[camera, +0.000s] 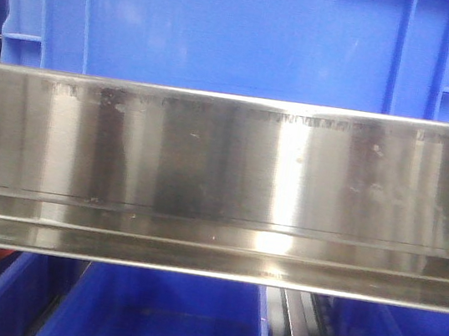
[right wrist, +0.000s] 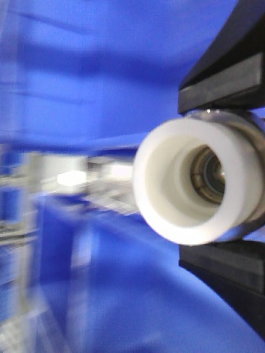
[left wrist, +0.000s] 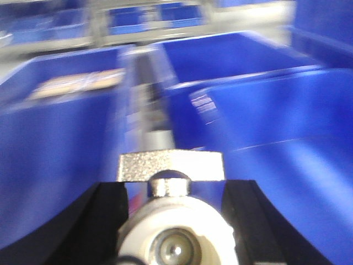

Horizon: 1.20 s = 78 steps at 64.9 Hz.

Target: Place valve from conveyor to right shelf box

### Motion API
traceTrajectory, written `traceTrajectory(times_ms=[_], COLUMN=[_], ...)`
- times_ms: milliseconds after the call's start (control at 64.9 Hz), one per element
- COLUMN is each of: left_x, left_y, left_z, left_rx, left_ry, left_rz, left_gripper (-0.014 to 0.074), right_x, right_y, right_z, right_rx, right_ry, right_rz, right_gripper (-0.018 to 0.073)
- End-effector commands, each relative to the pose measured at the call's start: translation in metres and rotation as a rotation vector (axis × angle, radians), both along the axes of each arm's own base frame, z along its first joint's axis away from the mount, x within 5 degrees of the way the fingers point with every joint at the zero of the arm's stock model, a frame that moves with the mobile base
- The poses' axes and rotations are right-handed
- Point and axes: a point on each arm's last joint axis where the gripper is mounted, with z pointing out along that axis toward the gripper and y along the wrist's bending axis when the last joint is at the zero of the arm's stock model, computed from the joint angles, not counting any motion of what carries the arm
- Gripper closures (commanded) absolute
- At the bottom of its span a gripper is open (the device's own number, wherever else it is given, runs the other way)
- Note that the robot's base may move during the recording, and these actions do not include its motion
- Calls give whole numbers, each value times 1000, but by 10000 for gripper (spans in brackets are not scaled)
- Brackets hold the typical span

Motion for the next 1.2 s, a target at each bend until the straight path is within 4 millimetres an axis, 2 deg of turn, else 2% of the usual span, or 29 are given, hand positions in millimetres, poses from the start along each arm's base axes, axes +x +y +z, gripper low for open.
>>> traceTrajectory(times_ms=[0,154,262,339,462,601,709,878,940,1032,1125,1187], left_x=[18,60,87,107,136,163,179,193,195,196,196,196], left_y=[-21,-62,-87,-105,-126,-140,-148,-154,-156,-156,-156,-156], left_z=[22,34,30,18,-9,-47,-75,-99,-103,-105,-105,-105], left_rx=[-7,-5,12,30,45,81,110,131,134,133,133,133], left_ry=[-71,-46,20,95,221,357,453,521,531,536,535,535], left_rz=[-92,-213,-262,-287,-314,-313,-310,-307,-307,-307,-307,-307], left_gripper=[708,708,708,708,708,708,708,699,659,527,357,239], right_x=[5,30,53,69,96,127,151,176,180,184,184,184], right_y=[9,40,67,85,110,128,140,154,156,158,159,159], right_z=[33,50,47,38,13,-20,-50,-89,-98,-105,-106,-106], right_rx=[29,36,31,23,-6,-44,-74,-110,-120,-124,-121,-121], right_ry=[-144,-138,-92,-52,51,177,285,420,452,474,481,481], right_rz=[53,187,276,317,361,372,374,378,378,379,382,382], right_gripper=[713,713,713,713,713,713,713,713,704,626,483,345])
